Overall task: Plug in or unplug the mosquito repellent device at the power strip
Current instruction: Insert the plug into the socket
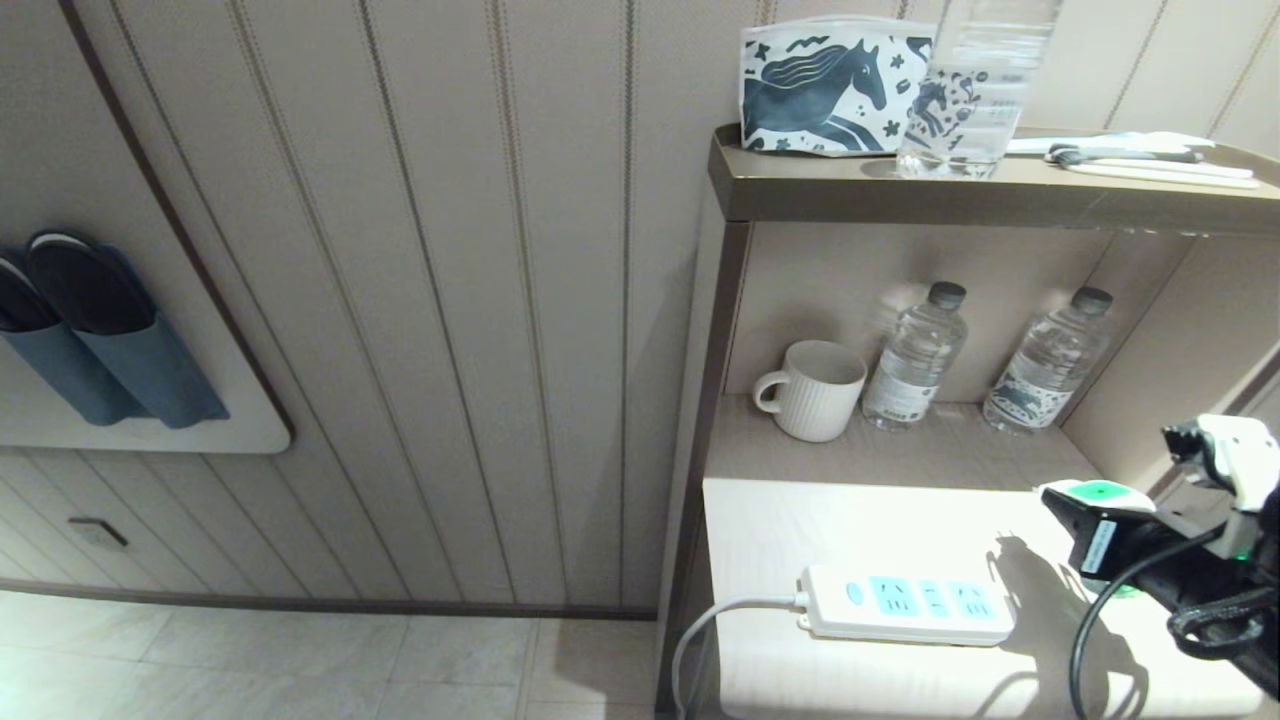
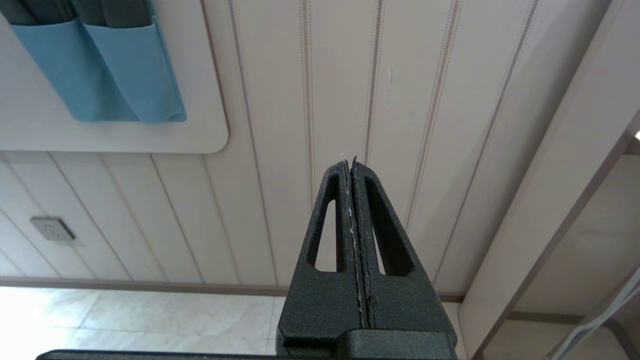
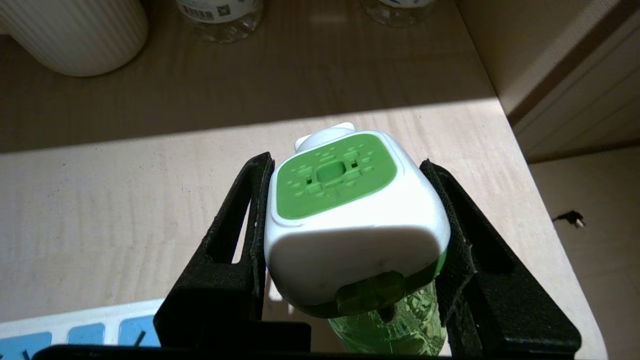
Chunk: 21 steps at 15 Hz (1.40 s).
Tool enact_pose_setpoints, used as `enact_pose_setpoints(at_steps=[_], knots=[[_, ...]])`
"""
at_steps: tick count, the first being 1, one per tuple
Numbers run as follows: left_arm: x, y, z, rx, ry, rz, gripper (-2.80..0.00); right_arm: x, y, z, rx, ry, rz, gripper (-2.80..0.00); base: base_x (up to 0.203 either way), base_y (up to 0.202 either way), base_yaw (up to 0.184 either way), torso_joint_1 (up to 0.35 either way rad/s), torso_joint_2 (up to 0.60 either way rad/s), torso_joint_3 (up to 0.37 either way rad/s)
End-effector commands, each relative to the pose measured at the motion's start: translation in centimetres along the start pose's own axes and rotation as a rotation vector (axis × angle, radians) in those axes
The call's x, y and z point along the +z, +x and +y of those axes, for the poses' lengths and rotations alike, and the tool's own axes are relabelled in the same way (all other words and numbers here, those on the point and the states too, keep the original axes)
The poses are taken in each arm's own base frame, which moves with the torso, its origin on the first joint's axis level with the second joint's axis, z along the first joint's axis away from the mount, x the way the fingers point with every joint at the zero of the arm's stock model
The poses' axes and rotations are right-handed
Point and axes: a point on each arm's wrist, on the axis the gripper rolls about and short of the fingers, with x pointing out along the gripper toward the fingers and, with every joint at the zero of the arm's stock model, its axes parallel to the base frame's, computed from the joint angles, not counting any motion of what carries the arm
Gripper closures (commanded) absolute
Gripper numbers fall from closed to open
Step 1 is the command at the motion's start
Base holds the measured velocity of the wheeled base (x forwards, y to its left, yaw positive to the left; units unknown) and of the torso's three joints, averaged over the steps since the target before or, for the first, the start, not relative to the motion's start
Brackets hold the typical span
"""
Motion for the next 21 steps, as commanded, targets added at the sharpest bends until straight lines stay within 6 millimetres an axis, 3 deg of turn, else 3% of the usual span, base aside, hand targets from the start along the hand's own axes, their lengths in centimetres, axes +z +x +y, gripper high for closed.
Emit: enact_pose_setpoints(at_steps=[1, 5, 9, 14, 21], knots=[[0.0, 0.0, 0.0, 0.000, 0.000, -0.001, 0.00, 1.6, -2.1, -1.4, -0.047, 0.021, 0.056, 0.00, 0.000, 0.000, 0.000, 0.000, 0.00, 0.000], [0.0, 0.0, 0.0, 0.000, 0.000, -0.001, 0.00, 2.6, -1.6, -3.5, -0.106, 0.097, 0.045, 0.00, 0.000, 0.000, 0.000, 0.000, 0.00, 0.000], [0.0, 0.0, 0.0, 0.000, 0.000, -0.001, 0.00, 3.3, -1.5, -3.4, -0.084, 0.100, 0.080, 0.00, 0.000, 0.000, 0.000, 0.000, 0.00, 0.000], [0.0, 0.0, 0.0, 0.000, 0.000, -0.001, 0.00, 4.2, -1.7, -3.2, -0.094, 0.133, 0.266, 0.00, 0.000, 0.000, 0.000, 0.000, 0.00, 0.000], [0.0, 0.0, 0.0, 0.000, 0.000, -0.001, 0.00, 6.5, -3.3, -1.8, 0.066, 0.143, 0.505, 0.00, 0.000, 0.000, 0.000, 0.000, 0.00, 0.000]])
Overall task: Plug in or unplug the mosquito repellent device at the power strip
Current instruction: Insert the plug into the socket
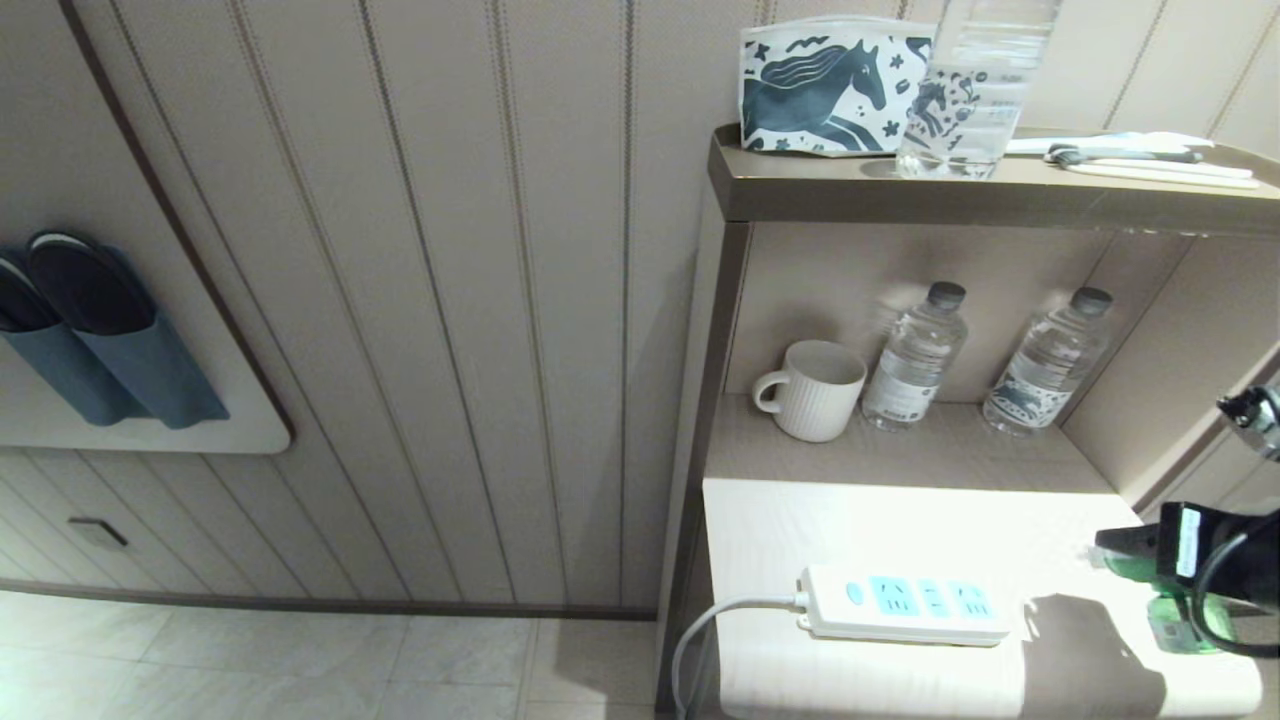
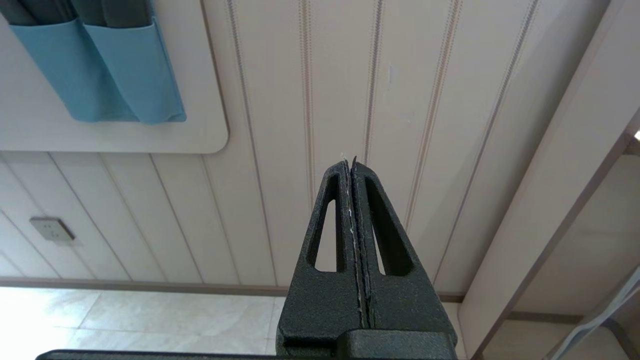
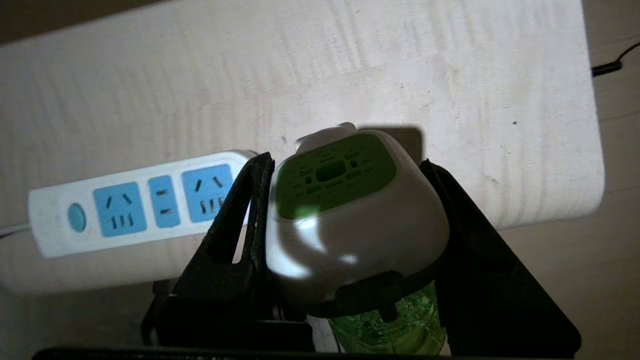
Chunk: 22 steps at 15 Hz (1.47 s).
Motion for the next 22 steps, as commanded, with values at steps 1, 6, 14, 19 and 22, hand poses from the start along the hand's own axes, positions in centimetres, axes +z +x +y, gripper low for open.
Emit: enact_pose_setpoints(at_steps=[1, 6, 14, 19, 22], knots=[[0.0, 0.0, 0.0, 0.000, 0.000, -0.001, 0.00, 0.9, -1.0, 0.4, 0.039, 0.018, 0.042, 0.00, 0.000, 0.000, 0.000, 0.000, 0.00, 0.000], [0.0, 0.0, 0.0, -0.001, 0.000, -0.001, 0.00, 2.2, -2.5, 1.2, 0.086, 0.051, 0.191, 0.00, 0.000, 0.000, 0.000, 0.000, 0.00, 0.000], [0.0, 0.0, 0.0, -0.001, 0.000, -0.001, 0.00, 2.4, -4.7, 5.7, 0.215, -0.137, 0.360, 0.00, 0.000, 0.000, 0.000, 0.000, 0.00, 0.000], [0.0, 0.0, 0.0, -0.001, 0.000, -0.001, 0.00, 4.4, -5.6, 9.2, 0.231, -0.264, 0.436, 0.00, 0.000, 0.000, 0.000, 0.000, 0.00, 0.000], [0.0, 0.0, 0.0, -0.001, 0.000, -0.001, 0.00, 4.8, -4.6, 11.4, 0.148, -0.354, 0.469, 0.00, 0.000, 0.000, 0.000, 0.000, 0.00, 0.000]])
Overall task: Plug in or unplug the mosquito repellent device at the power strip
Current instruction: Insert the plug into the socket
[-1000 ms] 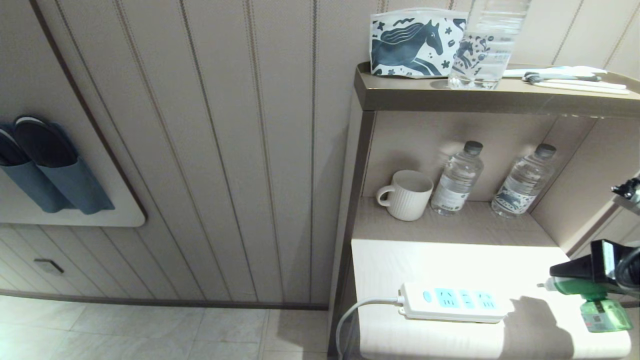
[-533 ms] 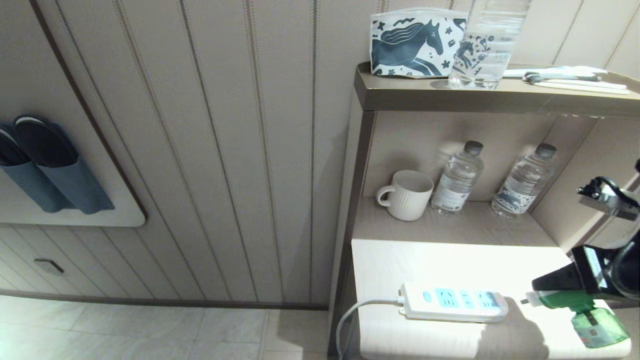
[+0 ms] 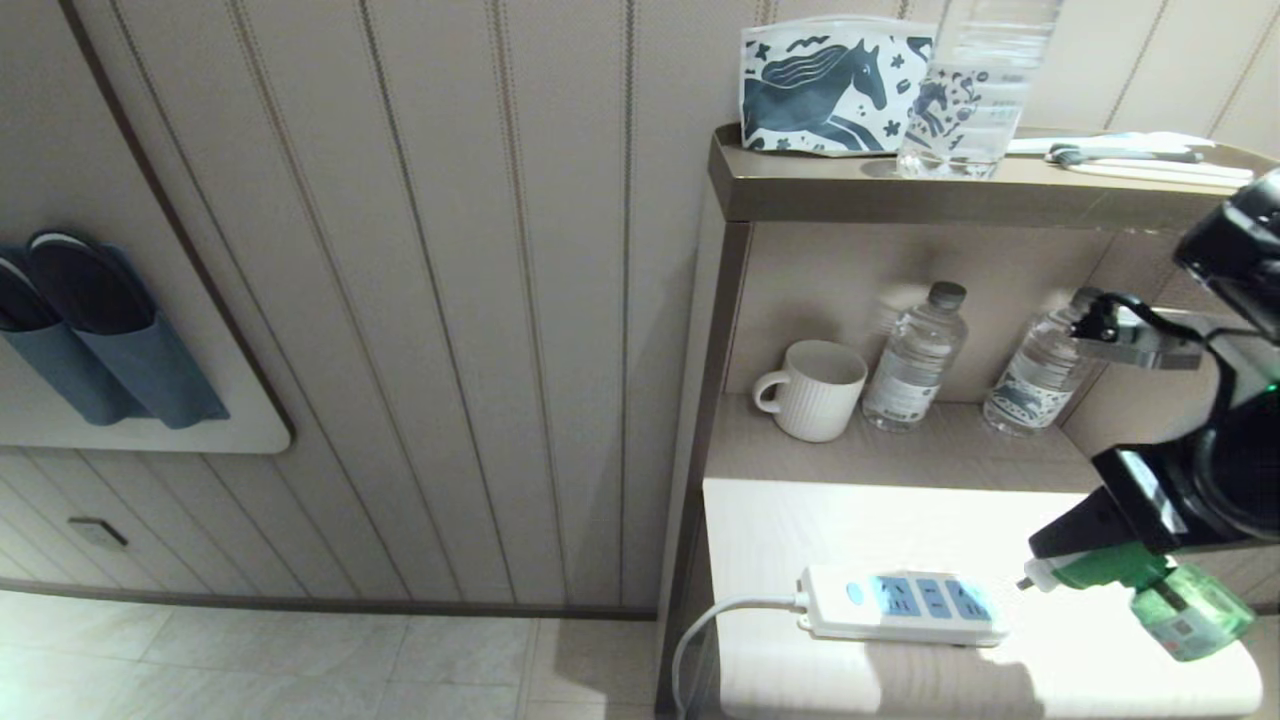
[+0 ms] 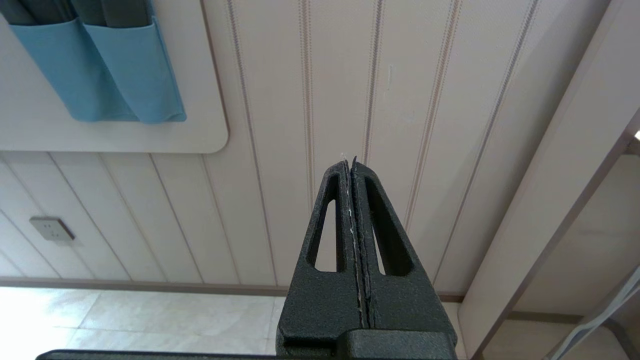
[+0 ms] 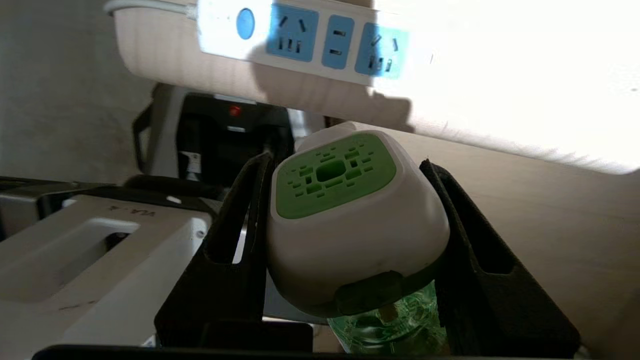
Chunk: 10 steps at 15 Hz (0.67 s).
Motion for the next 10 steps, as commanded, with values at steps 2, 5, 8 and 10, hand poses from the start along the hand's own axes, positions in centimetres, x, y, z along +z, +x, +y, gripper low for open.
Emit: enact_pose_setpoints(at_steps=[2, 5, 8, 10], knots=[[0.0, 0.0, 0.0, -0.001, 0.000, -0.002, 0.00, 2.1, 2.5, 1.7, -0.078, -0.056, 0.101, 0.00, 0.000, 0.000, 0.000, 0.000, 0.00, 0.000], [0.0, 0.0, 0.0, 0.000, 0.001, -0.002, 0.00, 2.6, 4.0, 2.6, -0.100, -0.047, 0.164, 0.00, 0.000, 0.000, 0.000, 0.000, 0.00, 0.000], [0.0, 0.0, 0.0, -0.001, 0.000, -0.002, 0.00, 3.3, 5.7, 2.6, -0.120, 0.041, 0.208, 0.00, 0.000, 0.000, 0.000, 0.000, 0.00, 0.000], [0.0, 0.0, 0.0, -0.001, 0.000, -0.002, 0.00, 3.7, 6.3, 2.8, -0.126, 0.090, 0.211, 0.00, 0.000, 0.000, 0.000, 0.000, 0.00, 0.000]])
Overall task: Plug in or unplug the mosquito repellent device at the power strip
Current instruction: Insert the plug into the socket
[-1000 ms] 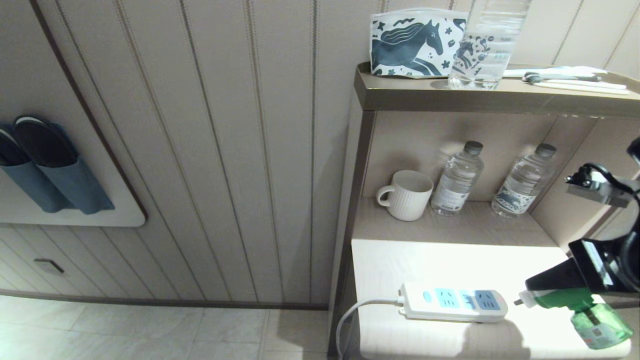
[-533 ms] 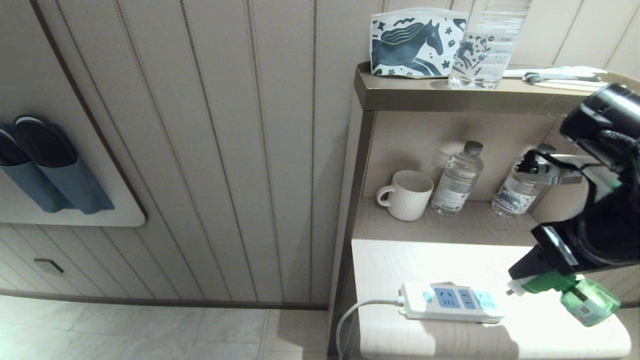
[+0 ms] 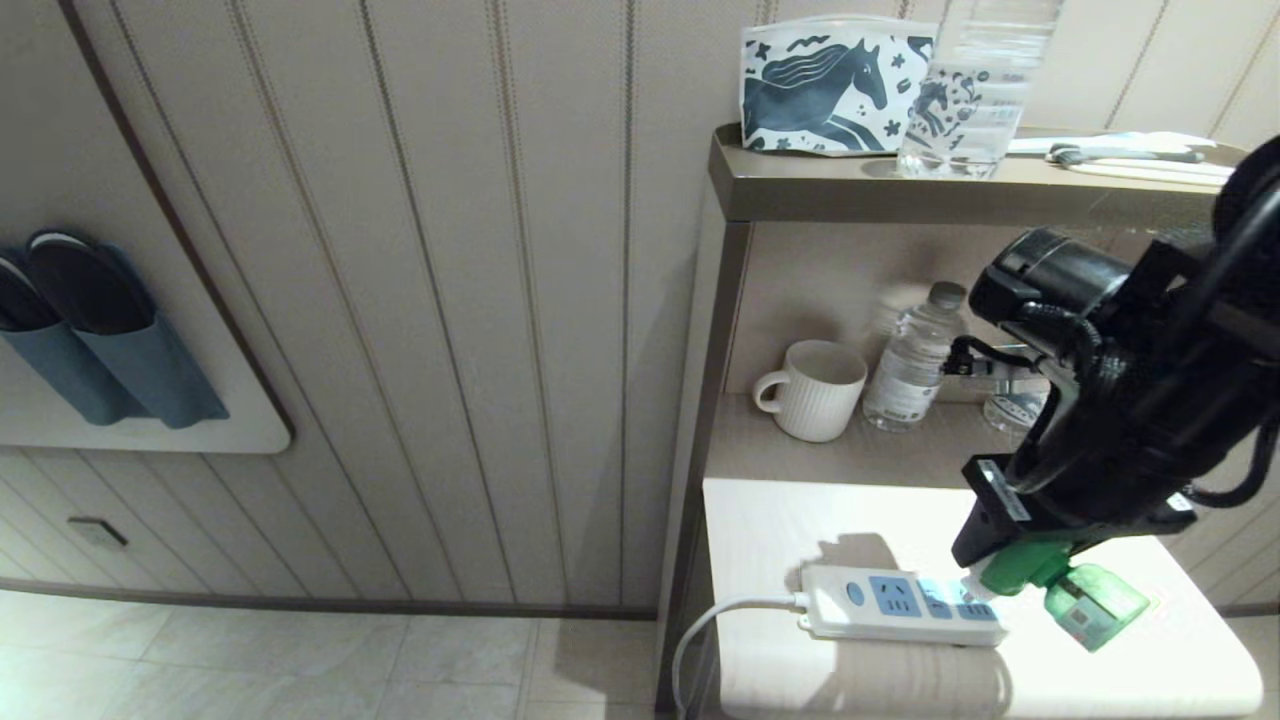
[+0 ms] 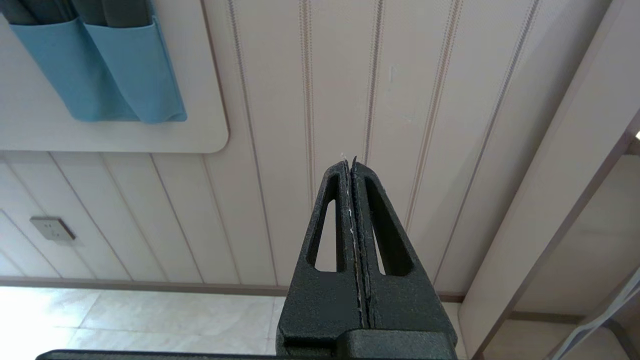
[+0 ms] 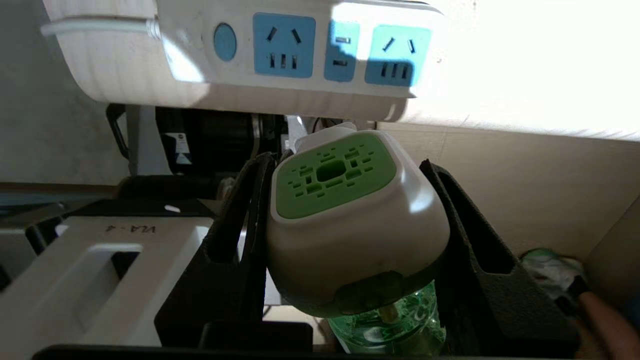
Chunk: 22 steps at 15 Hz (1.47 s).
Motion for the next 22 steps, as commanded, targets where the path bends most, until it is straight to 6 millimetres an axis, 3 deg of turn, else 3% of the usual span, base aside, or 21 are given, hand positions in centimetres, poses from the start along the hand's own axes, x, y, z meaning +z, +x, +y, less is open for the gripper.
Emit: enact_pose_setpoints(at_steps=[1, 10, 16, 19, 22], knots=[[0.0, 0.0, 0.0, 0.000, 0.000, -0.002, 0.00, 0.8, 1.1, 0.3, -0.015, 0.042, 0.031, 0.00, 0.000, 0.000, 0.000, 0.000, 0.00, 0.000], [0.0, 0.0, 0.0, 0.001, 0.000, -0.002, 0.00, 1.2, 1.6, -0.8, -0.045, 0.116, 0.053, 0.00, 0.000, 0.000, 0.000, 0.000, 0.00, 0.000], [0.0, 0.0, 0.0, 0.000, 0.000, -0.002, 0.00, 0.3, 0.8, -1.4, -0.126, 0.117, 0.005, 0.00, 0.000, 0.000, 0.000, 0.000, 0.00, 0.000], [0.0, 0.0, 0.0, 0.000, 0.000, -0.002, 0.00, -1.0, -0.4, -2.0, -0.133, 0.097, -0.026, 0.00, 0.000, 0.000, 0.000, 0.000, 0.00, 0.000], [0.0, 0.0, 0.0, 0.000, 0.000, -0.002, 0.00, -1.3, 0.4, -2.5, -0.189, 0.096, -0.011, 0.00, 0.000, 0.000, 0.000, 0.000, 0.00, 0.000]])
